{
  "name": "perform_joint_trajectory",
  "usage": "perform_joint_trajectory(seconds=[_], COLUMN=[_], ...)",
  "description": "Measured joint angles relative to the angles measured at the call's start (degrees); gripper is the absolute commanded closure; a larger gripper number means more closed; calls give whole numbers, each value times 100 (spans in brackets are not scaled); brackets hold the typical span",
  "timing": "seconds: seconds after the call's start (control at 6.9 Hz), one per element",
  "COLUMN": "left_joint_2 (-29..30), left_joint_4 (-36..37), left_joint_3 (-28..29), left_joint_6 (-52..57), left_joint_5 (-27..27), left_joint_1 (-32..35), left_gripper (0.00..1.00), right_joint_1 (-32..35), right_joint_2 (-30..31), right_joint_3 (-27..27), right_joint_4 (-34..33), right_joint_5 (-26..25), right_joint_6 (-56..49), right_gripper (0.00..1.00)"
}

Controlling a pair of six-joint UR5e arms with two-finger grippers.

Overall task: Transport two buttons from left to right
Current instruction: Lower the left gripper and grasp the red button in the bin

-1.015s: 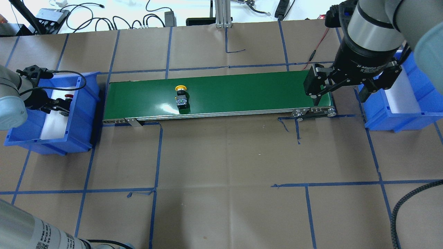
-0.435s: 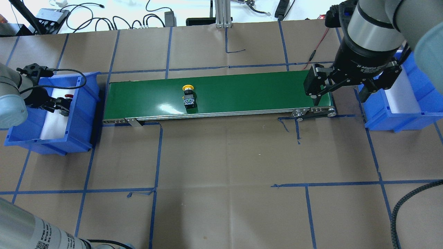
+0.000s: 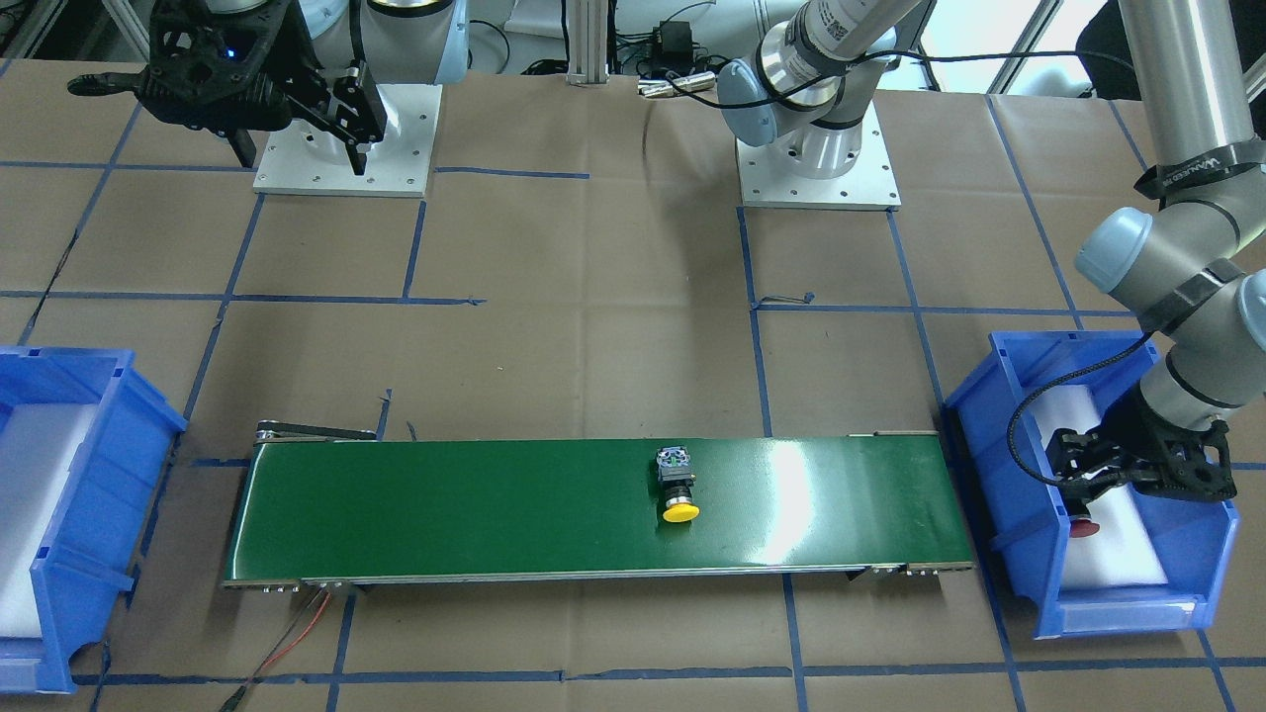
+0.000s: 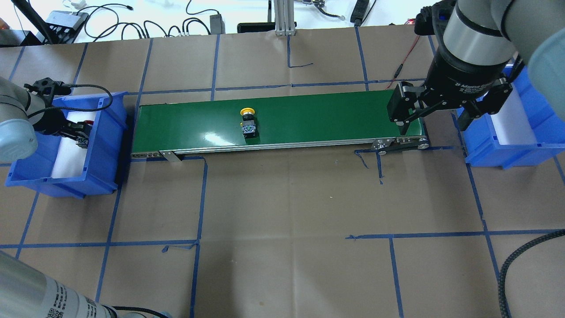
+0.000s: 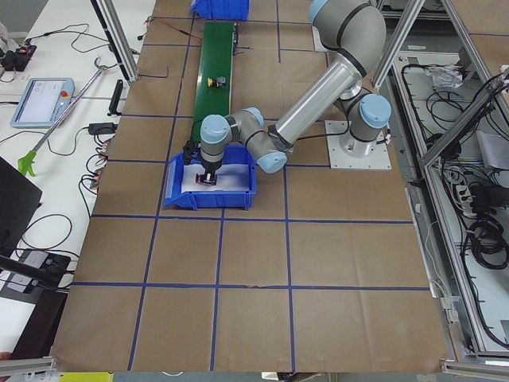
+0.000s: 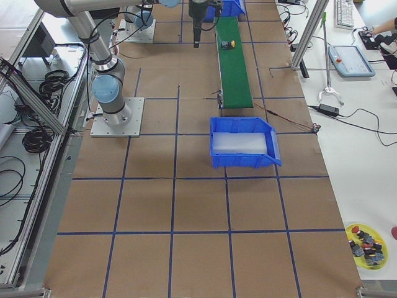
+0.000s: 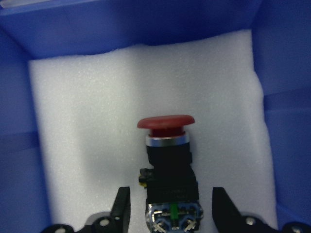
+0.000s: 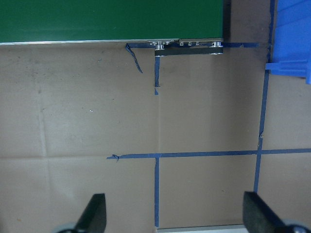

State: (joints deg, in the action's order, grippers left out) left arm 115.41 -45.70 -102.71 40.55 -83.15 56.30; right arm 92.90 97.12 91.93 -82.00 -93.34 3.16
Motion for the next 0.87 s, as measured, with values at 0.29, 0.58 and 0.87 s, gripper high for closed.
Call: perform_joint_trajectory(seconds=[0.29, 0.58, 0.87], left_joint_2=[83, 8, -328], left_joint_4=[-26, -317, -1498], left_joint_3=[166, 486, 1087], left_joint_6=[3, 5, -1], left_joint_5=[2, -8, -53], left_joint_1=[7, 40, 60], left_gripper=[100, 100, 100], right_joint_1=[0, 0, 0], right_joint_2=[0, 0, 0], right_joint_3=[0, 0, 0], right_joint_4=[0, 0, 0], right_joint_5=[0, 0, 0], right_joint_6=[0, 0, 0], right_gripper=[0, 0, 0])
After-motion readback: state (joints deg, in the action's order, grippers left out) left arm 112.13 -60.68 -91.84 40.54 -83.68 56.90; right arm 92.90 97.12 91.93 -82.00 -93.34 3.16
